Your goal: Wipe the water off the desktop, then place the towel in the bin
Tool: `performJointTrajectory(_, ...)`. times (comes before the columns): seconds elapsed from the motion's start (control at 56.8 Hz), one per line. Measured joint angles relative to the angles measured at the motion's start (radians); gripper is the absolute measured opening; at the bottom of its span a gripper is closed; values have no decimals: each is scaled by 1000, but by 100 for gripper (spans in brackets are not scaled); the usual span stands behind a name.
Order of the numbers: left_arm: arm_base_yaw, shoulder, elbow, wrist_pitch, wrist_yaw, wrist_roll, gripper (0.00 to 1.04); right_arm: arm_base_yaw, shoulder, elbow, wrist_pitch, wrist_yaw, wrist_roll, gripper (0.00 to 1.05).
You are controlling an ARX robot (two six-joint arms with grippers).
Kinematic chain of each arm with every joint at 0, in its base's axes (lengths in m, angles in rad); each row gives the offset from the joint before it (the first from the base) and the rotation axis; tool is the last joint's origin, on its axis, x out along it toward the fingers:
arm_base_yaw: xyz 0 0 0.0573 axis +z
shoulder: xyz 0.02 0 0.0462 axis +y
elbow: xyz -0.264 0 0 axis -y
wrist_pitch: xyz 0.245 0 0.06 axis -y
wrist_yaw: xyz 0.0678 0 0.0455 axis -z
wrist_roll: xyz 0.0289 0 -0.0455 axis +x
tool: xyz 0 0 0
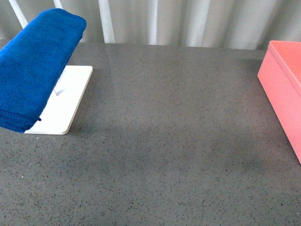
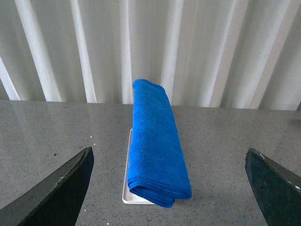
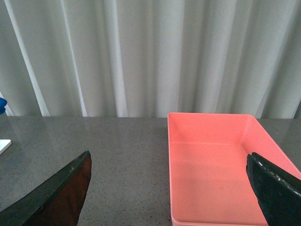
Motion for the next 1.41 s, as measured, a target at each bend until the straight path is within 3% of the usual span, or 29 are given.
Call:
performJointTrajectory(0.246, 0, 1, 0, -1, -3, -5, 98, 0, 0, 0, 0, 0, 0, 98)
performJointTrajectory(0.299, -50, 38, 18, -86, -98, -180, 98, 0, 0, 0, 0, 0, 0, 98)
performJointTrajectory(0.352, -61, 87, 21, -73, -51, -320, 98, 0, 0, 0, 0, 2, 0, 98)
performJointTrajectory(0.457, -11, 290, 75, 154, 87, -448, 98, 0, 0, 0, 0, 0, 0, 98)
performJointTrajectory(0.563, 27, 687, 255, 479, 212, -422, 98, 0, 0, 0, 0, 0, 0, 98)
performJointTrajectory(0.616, 26, 869, 365, 549, 262, -383, 98, 0, 0, 0, 0, 0, 0, 98)
performJointTrajectory(0.756, -8, 1219, 626, 452, 328, -251, 98, 0, 0, 0, 0, 0, 0, 98)
performJointTrajectory(1.02, -106, 1645, 1006, 220, 232, 72, 98, 0, 0, 0, 0, 0, 0, 98)
performJointTrajectory(1.249, -87, 1787, 1136, 179, 180, 145, 98, 0, 0, 0, 0, 0, 0, 98)
performJointTrajectory(1.407, -27, 1862, 1225, 132, 140, 207, 98, 0, 0, 0, 0, 0, 0, 98)
